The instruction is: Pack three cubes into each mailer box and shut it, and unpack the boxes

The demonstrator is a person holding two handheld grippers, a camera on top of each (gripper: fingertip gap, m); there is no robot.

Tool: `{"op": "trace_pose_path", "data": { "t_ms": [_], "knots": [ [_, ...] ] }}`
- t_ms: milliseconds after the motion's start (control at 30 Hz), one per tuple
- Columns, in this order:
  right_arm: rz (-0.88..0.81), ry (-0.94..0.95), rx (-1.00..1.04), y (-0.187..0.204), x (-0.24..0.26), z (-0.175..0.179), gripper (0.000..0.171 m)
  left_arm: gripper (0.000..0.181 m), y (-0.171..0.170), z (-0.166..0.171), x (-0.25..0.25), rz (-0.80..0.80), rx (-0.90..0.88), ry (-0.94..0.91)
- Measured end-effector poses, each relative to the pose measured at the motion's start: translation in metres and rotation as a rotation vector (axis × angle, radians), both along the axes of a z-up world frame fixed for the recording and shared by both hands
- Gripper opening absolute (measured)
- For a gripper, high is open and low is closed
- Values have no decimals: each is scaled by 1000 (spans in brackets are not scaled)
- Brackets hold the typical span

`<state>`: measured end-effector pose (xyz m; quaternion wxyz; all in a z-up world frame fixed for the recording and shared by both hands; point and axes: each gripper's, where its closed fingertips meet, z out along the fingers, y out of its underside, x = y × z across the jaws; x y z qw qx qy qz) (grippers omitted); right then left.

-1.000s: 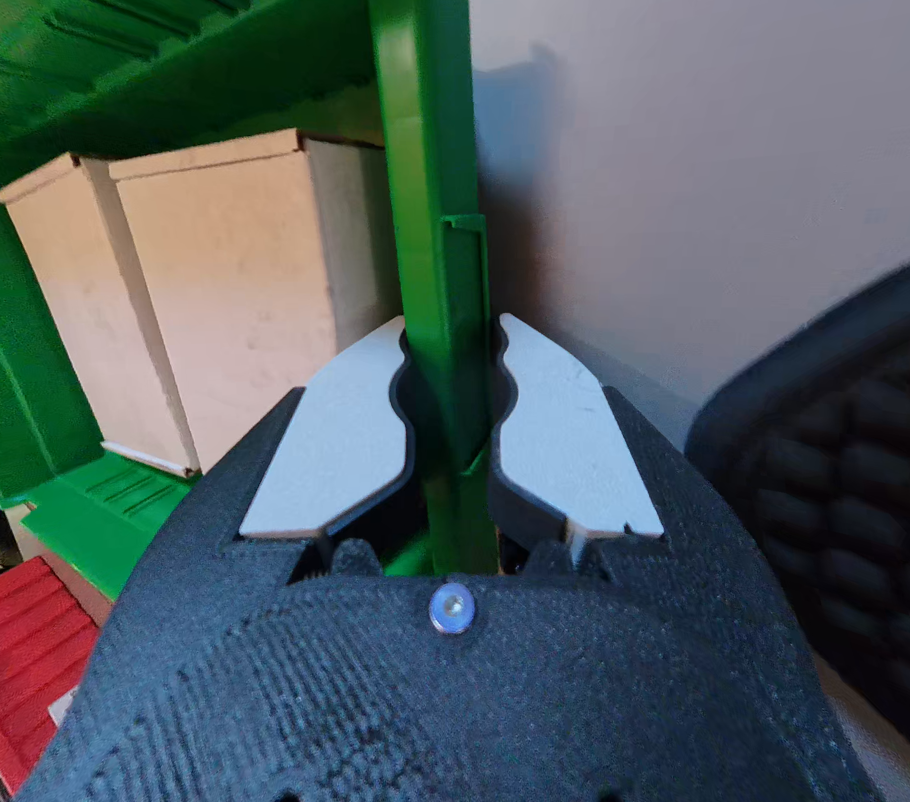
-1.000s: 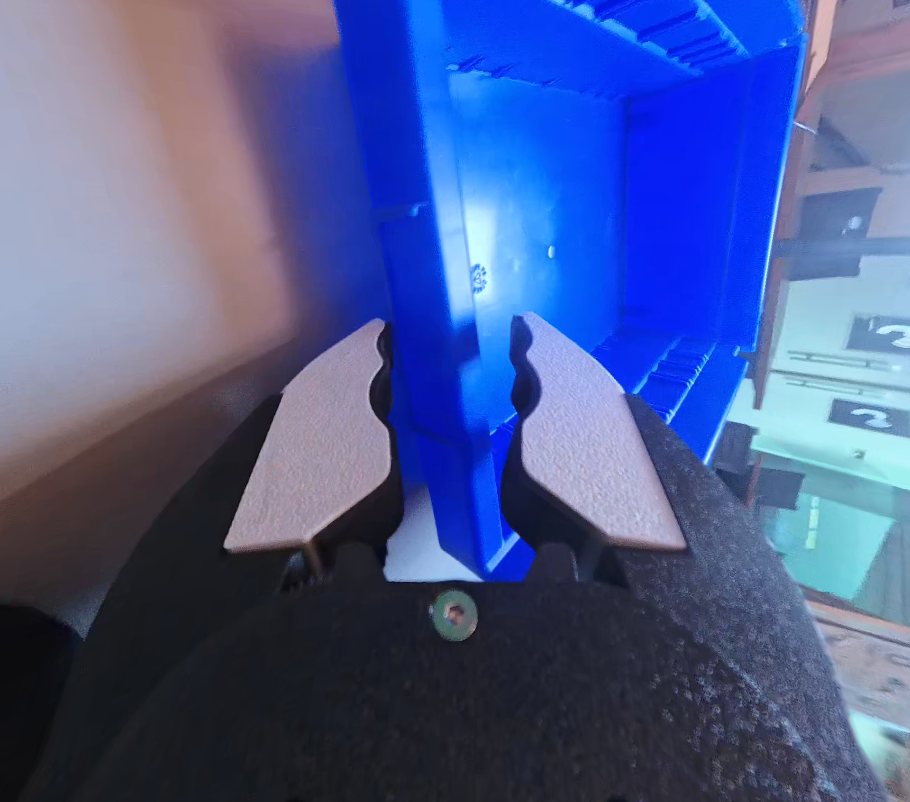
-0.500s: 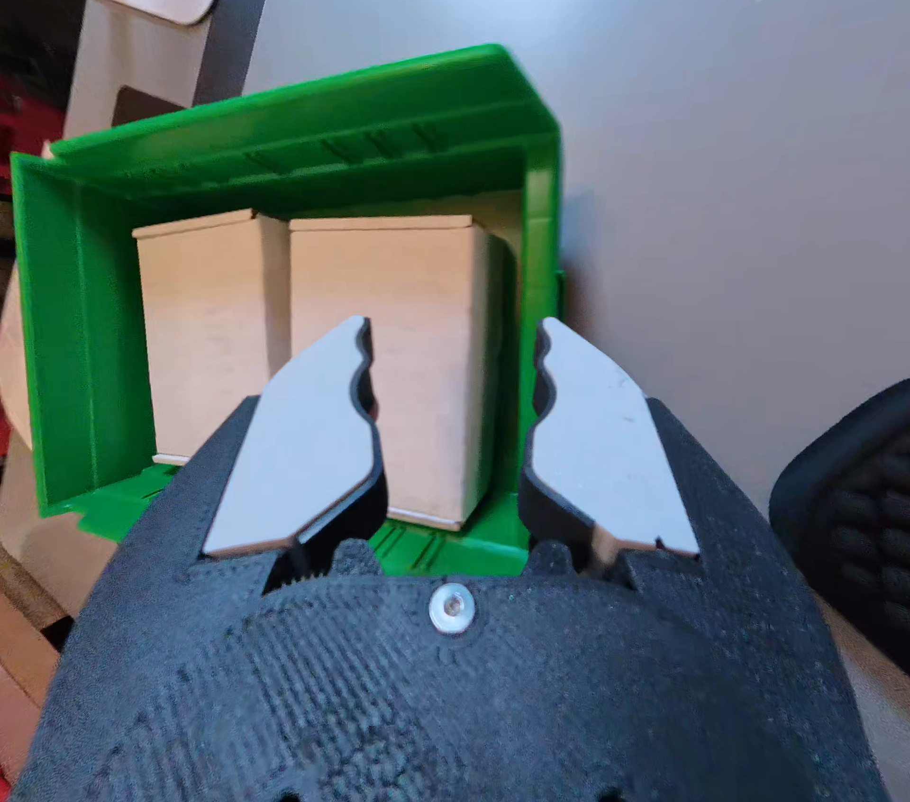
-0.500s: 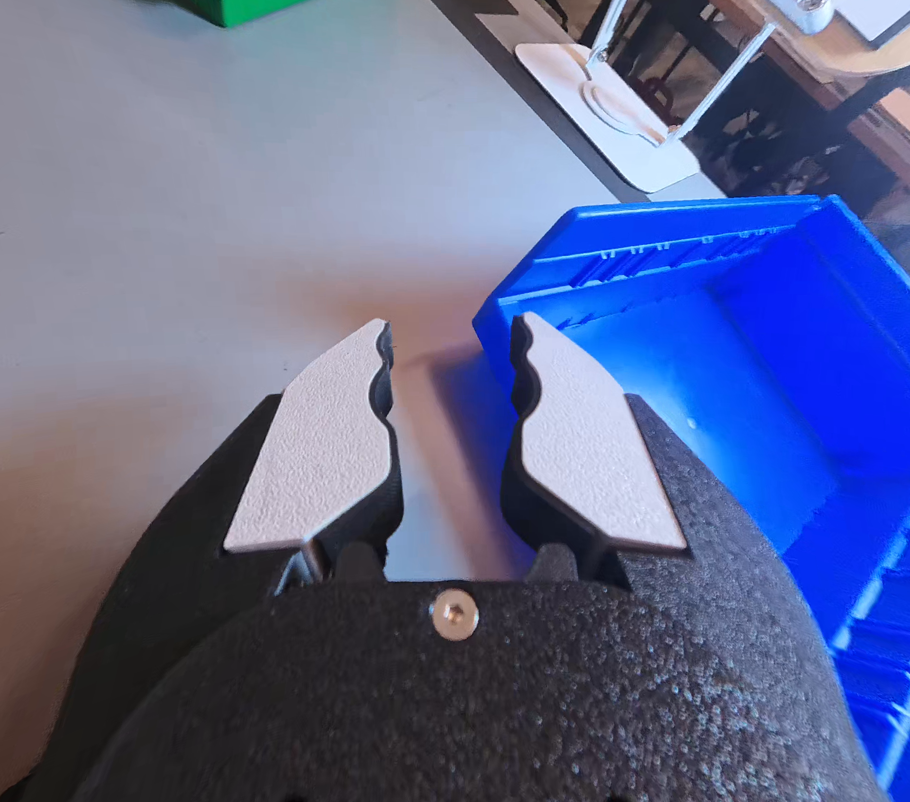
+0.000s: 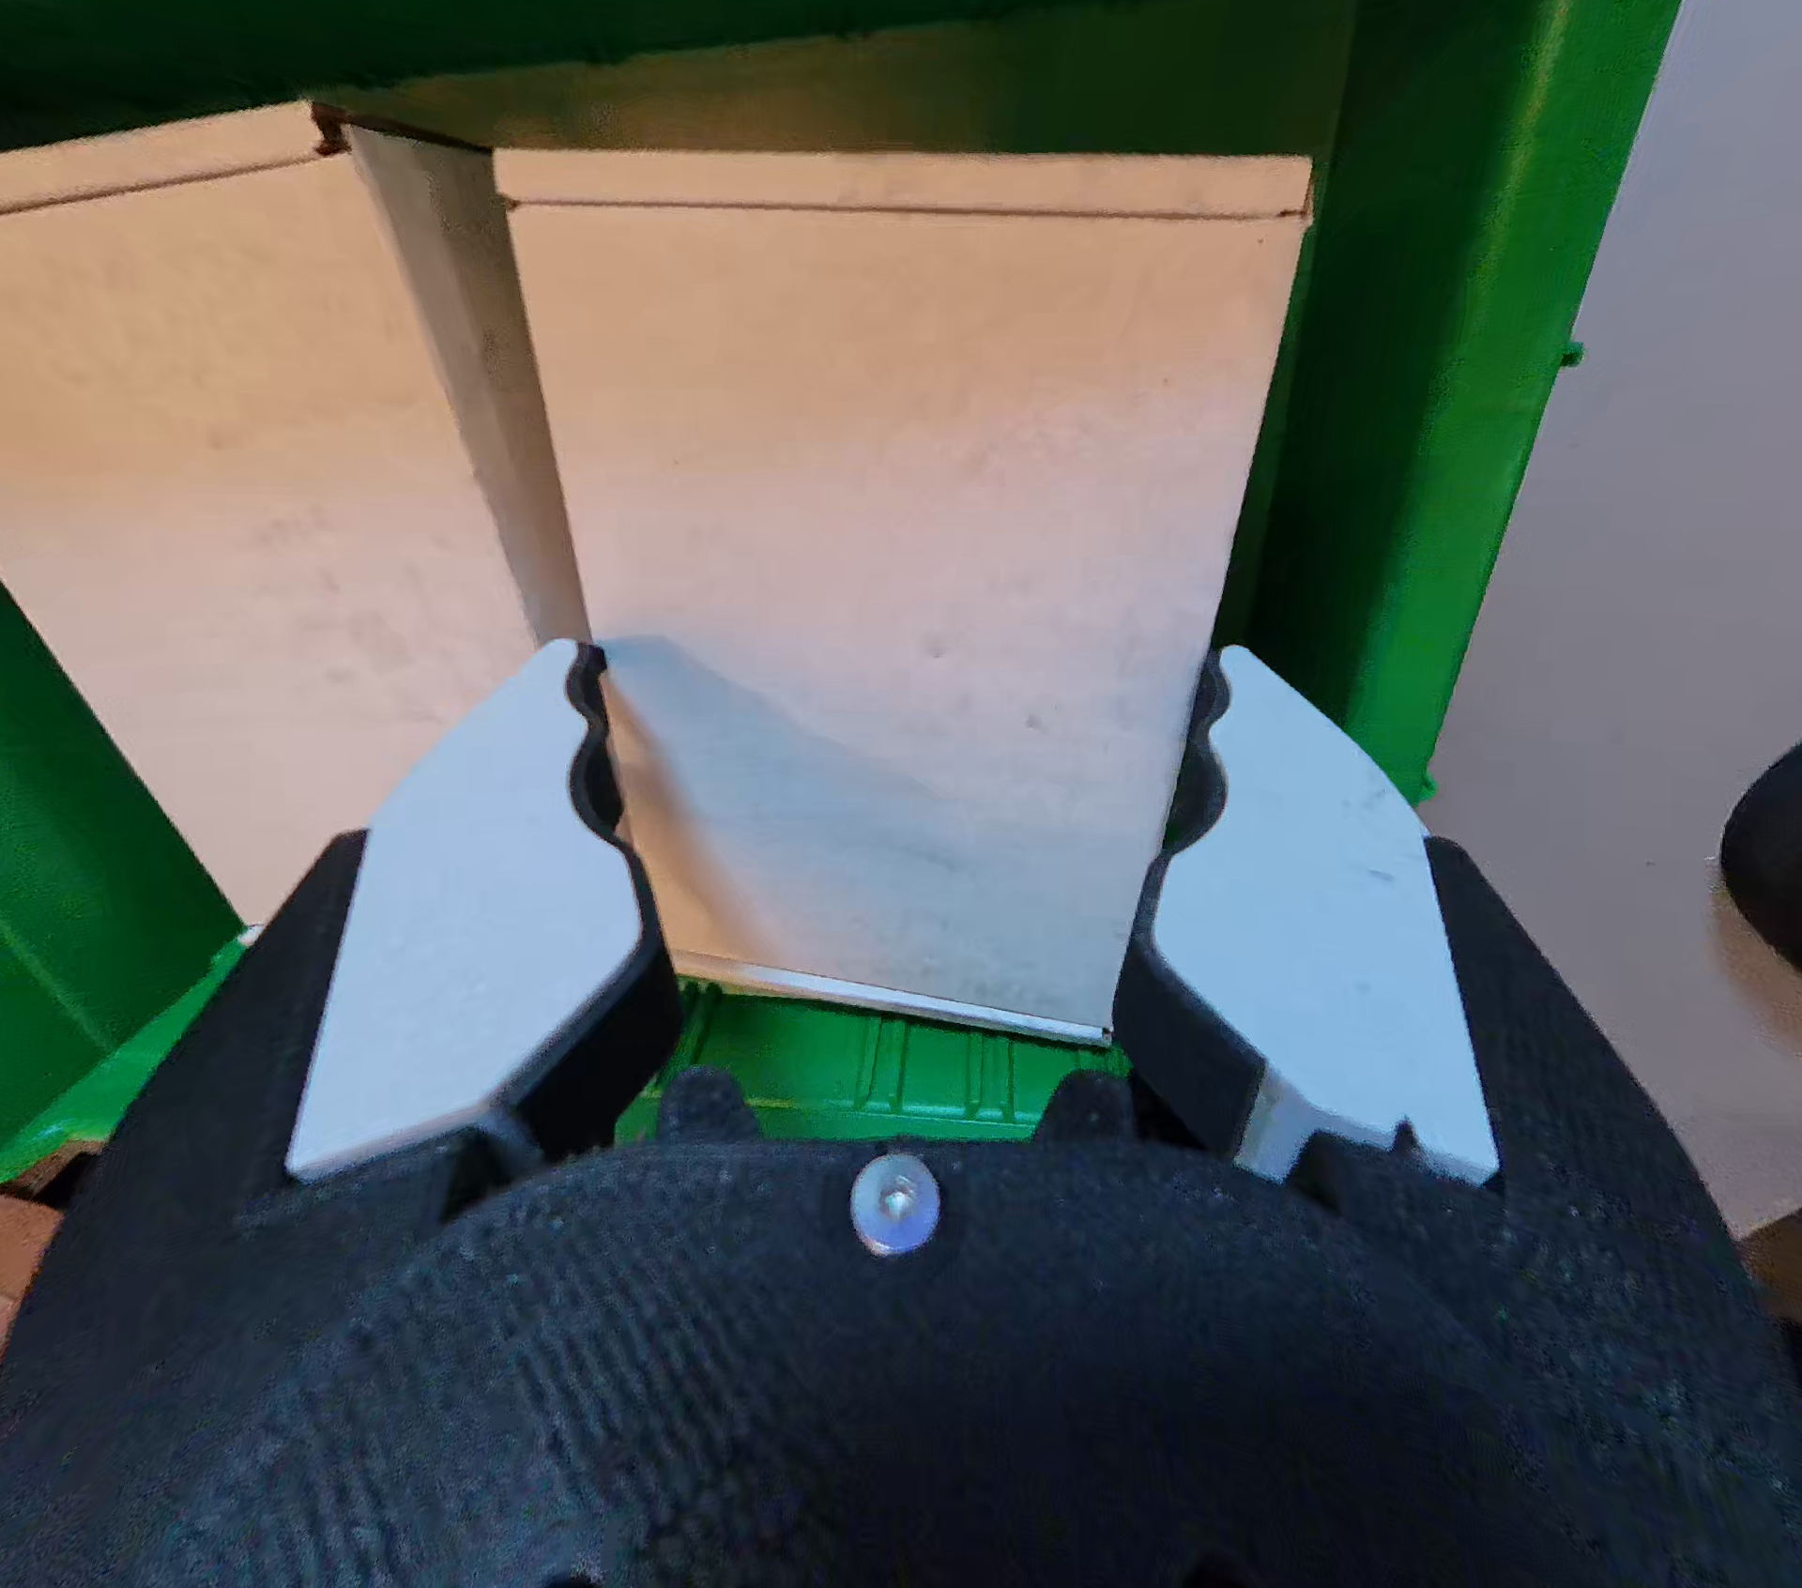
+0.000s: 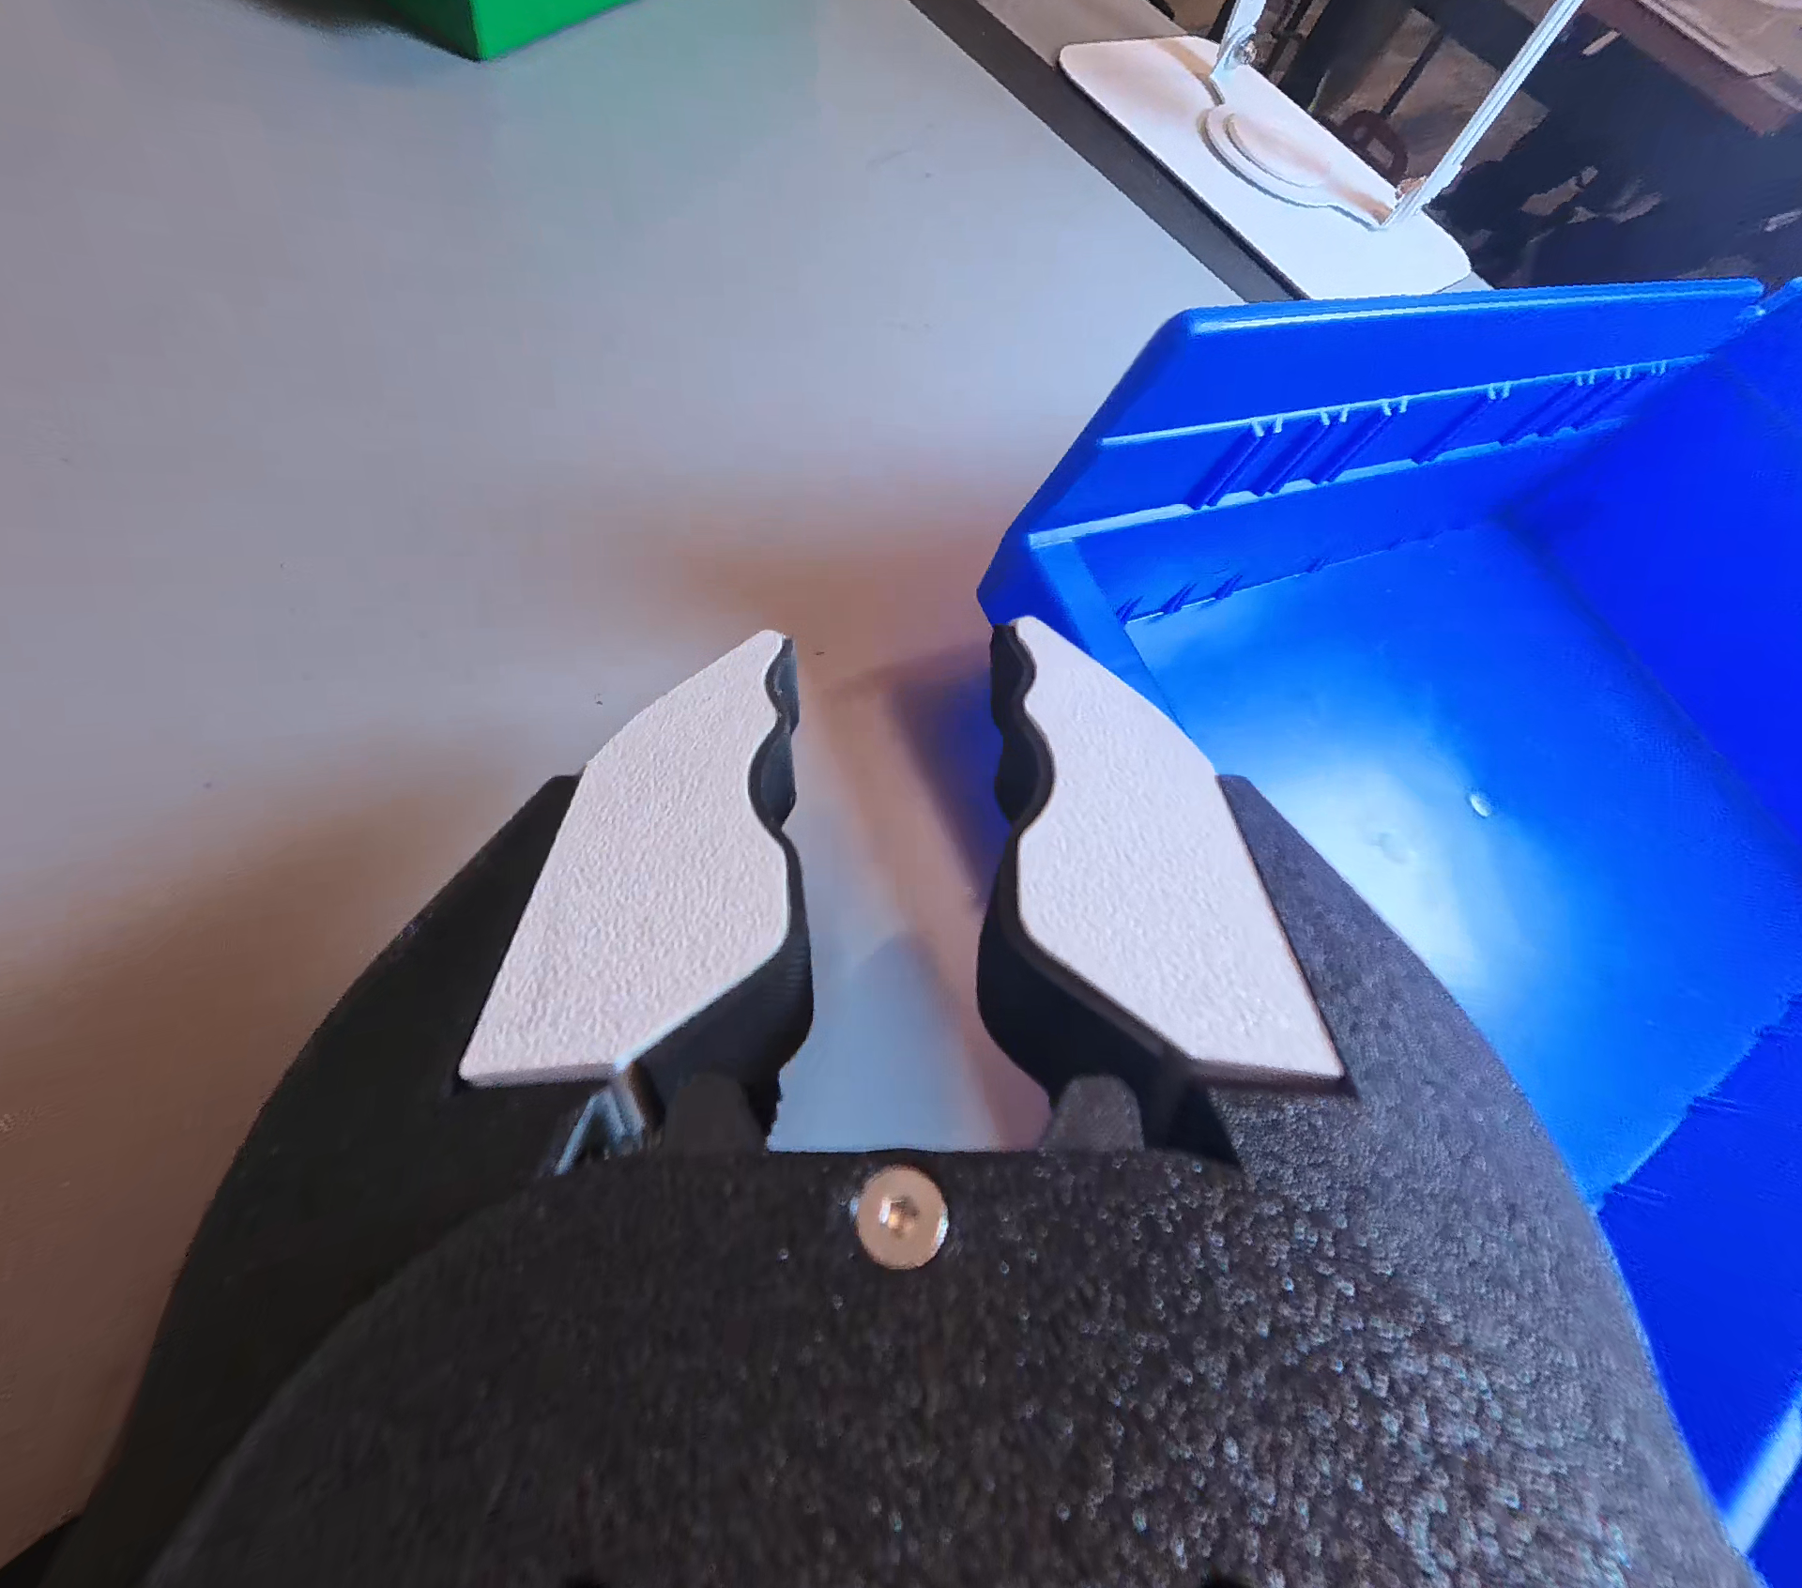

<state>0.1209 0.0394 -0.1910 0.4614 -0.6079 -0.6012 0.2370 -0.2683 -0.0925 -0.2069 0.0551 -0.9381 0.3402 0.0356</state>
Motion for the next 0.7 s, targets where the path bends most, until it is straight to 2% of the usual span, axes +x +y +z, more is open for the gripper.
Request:
{"op": "trace_pose_path", "data": {
  "t_ms": [233,400,700],
  "knots": [
    [-2,-1,-21,1,-1,-3,37,116,2,2,-2,-40,11,28],
    [-4,-14,-8,-1,-1,-5,36,122,-3,-12,-3,-44,-85,32],
    [9,-19,-14,-5,-3,-7,33,122,3,-14,0,-92,14,47]
  ]
}}
